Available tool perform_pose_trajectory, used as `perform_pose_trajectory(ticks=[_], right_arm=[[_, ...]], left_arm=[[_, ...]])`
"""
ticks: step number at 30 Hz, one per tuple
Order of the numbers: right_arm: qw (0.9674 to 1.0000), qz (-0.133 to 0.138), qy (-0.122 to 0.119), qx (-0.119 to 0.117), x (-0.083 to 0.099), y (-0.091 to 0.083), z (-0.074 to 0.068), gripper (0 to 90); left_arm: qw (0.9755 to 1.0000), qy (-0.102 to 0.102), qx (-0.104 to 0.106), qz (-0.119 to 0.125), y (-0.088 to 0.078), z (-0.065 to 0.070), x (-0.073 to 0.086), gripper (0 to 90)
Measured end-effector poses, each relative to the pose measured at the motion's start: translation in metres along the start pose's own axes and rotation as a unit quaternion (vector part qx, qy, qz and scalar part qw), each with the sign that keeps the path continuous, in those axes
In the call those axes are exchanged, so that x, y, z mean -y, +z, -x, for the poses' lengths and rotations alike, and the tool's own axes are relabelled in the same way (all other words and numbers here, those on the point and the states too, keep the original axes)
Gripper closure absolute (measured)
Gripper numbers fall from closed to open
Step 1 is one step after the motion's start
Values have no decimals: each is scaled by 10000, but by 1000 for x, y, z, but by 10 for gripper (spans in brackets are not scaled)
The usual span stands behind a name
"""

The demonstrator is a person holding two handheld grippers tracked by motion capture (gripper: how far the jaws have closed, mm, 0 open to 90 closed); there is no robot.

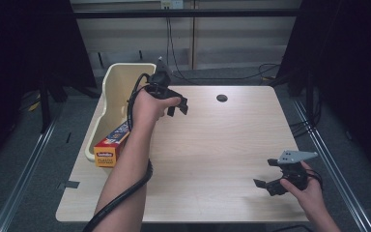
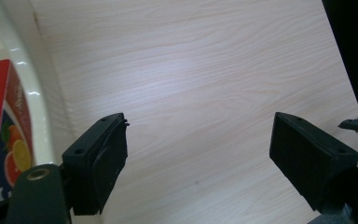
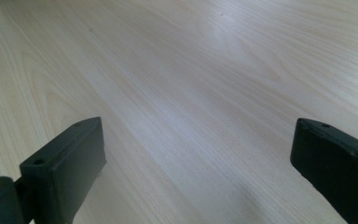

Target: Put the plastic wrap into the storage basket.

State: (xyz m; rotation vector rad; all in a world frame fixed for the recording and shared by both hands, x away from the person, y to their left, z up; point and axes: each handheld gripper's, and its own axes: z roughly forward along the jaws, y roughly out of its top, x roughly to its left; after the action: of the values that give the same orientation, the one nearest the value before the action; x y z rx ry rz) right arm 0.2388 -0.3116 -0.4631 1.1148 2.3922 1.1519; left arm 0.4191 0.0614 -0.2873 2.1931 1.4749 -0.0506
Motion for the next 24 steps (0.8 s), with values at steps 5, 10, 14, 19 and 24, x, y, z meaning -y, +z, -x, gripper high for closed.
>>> perform_pose_trajectory(ticks=[5,10,14,19,24], right_arm=[[10000,-9,-6,-30,0,0,-1,30],[10000,11,-17,3,0,0,0,30],[10000,6,-13,-5,0,0,-1,29],[10000,-5,-11,-23,0,0,-1,29],[10000,3,-52,-9,0,1,-1,30]], left_arm=[[9999,106,96,15,10,8,1,180],[9997,217,146,14,19,15,3,173],[9993,305,202,41,27,20,4,170],[9988,392,281,-34,36,24,7,163],[9983,461,345,-33,43,27,10,162]])
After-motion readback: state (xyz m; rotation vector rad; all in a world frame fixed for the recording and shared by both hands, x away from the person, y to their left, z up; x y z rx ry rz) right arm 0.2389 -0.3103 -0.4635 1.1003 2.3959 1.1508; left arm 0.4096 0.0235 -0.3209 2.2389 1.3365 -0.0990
